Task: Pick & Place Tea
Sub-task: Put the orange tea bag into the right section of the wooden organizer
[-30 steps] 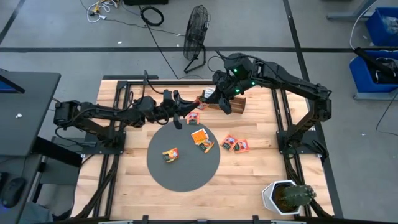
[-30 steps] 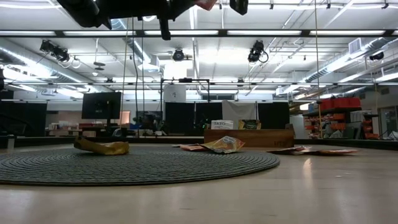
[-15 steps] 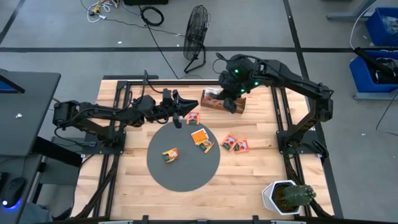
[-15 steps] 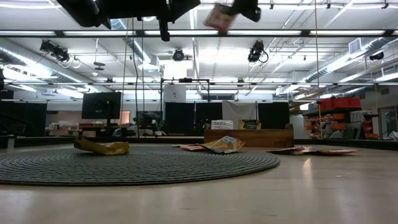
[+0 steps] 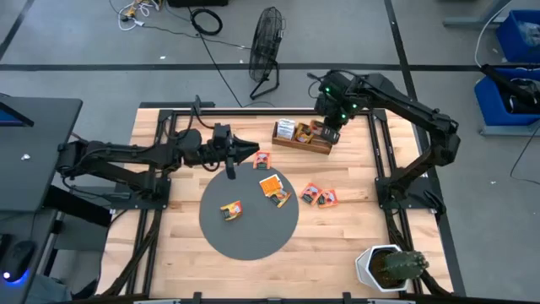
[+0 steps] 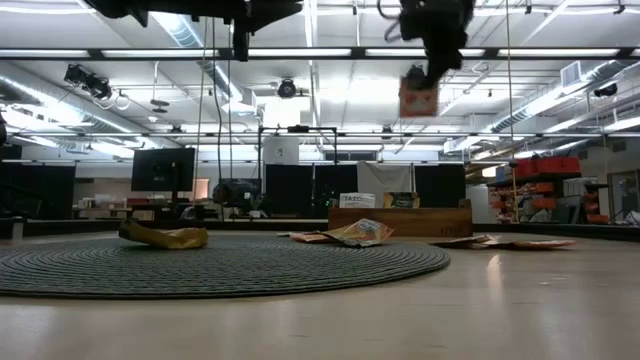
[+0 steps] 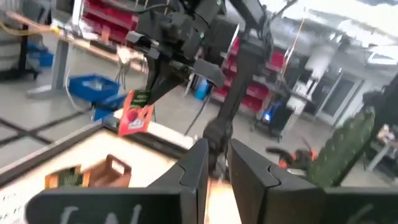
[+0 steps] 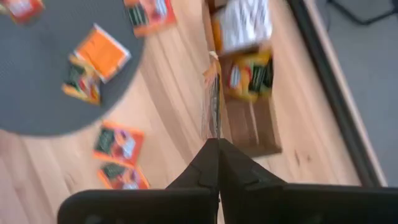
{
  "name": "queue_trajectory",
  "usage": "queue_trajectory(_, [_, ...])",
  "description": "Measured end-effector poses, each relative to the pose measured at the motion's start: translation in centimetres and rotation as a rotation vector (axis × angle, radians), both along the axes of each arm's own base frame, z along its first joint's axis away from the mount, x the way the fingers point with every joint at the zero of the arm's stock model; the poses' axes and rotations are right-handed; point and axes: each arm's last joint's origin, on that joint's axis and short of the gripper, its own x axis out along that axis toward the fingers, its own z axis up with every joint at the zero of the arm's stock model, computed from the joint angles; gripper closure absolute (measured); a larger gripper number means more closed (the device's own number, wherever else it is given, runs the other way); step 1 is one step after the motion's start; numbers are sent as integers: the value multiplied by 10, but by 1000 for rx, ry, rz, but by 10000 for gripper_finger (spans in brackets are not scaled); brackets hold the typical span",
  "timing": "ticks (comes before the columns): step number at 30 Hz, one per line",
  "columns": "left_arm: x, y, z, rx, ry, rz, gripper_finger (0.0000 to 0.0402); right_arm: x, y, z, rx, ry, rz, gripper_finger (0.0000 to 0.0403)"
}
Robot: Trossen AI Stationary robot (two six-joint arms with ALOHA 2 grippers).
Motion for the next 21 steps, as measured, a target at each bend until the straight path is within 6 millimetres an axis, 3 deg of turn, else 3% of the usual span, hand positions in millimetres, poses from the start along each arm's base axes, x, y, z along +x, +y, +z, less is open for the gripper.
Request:
queue_trajectory(10, [-6, -17, 1, 16, 49, -65, 335, -9, -19, -81, 7, 50, -22, 403])
queue_trajectory(16, [-6, -25, 1, -16, 44, -99, 335, -20, -28, -115, 28, 83, -51, 403])
queue_trajectory(21, [-6, -33, 1, -37, 41, -130, 335, -31, -41, -131, 17, 78, -85, 403])
